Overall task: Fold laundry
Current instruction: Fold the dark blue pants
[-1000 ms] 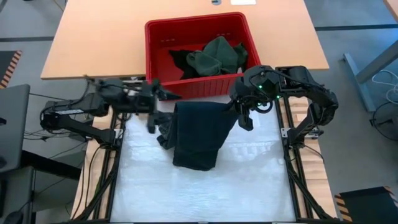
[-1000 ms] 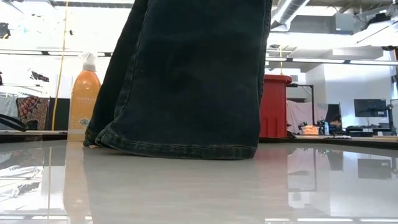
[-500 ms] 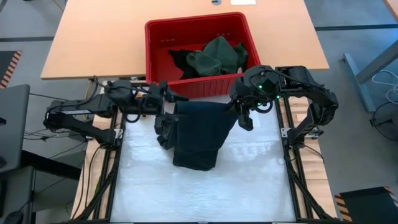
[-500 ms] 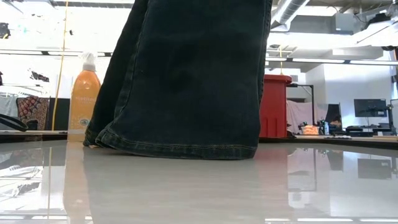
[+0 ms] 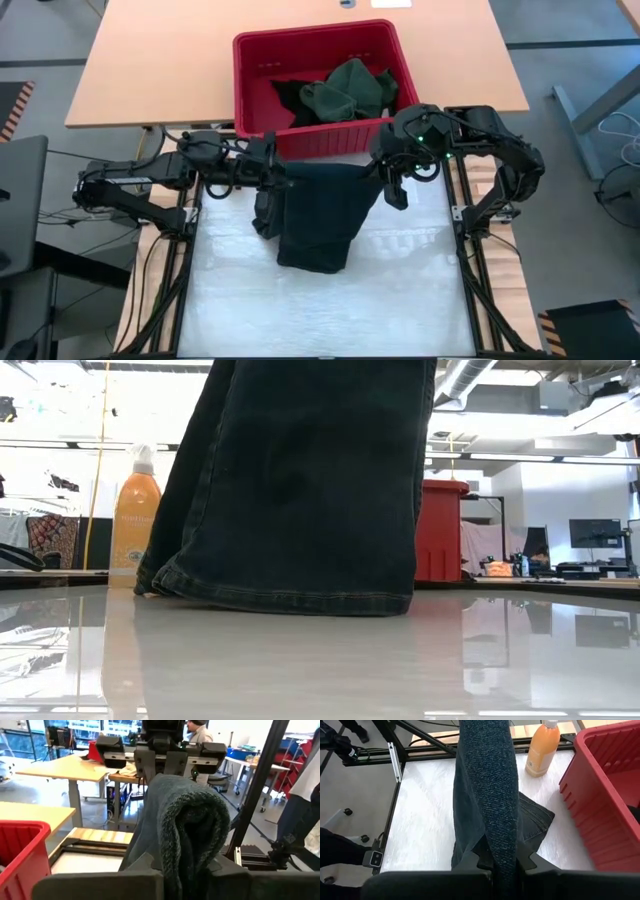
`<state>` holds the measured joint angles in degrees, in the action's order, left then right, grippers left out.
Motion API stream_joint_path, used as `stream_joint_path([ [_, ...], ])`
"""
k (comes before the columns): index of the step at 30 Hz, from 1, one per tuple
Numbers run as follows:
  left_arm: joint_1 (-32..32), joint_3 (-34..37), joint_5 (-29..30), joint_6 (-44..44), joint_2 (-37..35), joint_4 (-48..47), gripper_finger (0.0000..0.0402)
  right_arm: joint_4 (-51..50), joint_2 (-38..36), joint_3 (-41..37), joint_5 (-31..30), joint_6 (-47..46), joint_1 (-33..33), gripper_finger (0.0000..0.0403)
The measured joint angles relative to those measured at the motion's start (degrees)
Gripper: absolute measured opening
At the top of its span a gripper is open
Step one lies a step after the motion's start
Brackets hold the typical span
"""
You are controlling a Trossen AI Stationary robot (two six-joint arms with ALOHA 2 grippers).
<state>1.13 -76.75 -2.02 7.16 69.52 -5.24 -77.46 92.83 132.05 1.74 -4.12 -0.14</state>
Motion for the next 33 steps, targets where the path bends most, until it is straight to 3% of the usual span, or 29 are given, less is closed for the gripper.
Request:
stream_joint_path([
  [10,0.03,-6.06,0.21,-5.51,0.68,2.31,0.0007,7.26,0.1,3.1,-4.0,10.12,1.35,0.0036],
  [14,0.35,-9.31,1.22,-8.29,1.43,0.98,0.0007,13.18,-0.21,2.9,-8.37,16.24,1.29,0.0036],
  [20,-0.24,-12.6,-0.84,-10.03,2.36,-2.31,0.0007,14.62,-0.43,3.02,-9.13,21.17,3.06,0.0036],
  [27,-4.23,-12.96,-4.69,-4.01,3.49,-4.66,0.0007,10.85,-1.42,2.82,-5.88,19.78,7.7,0.0036],
  [33,-11.35,-12.96,-11.45,2.33,7.8,7.64,0.0007,13.79,-3.64,2.8,3.6,14.99,15.77,0.0036],
])
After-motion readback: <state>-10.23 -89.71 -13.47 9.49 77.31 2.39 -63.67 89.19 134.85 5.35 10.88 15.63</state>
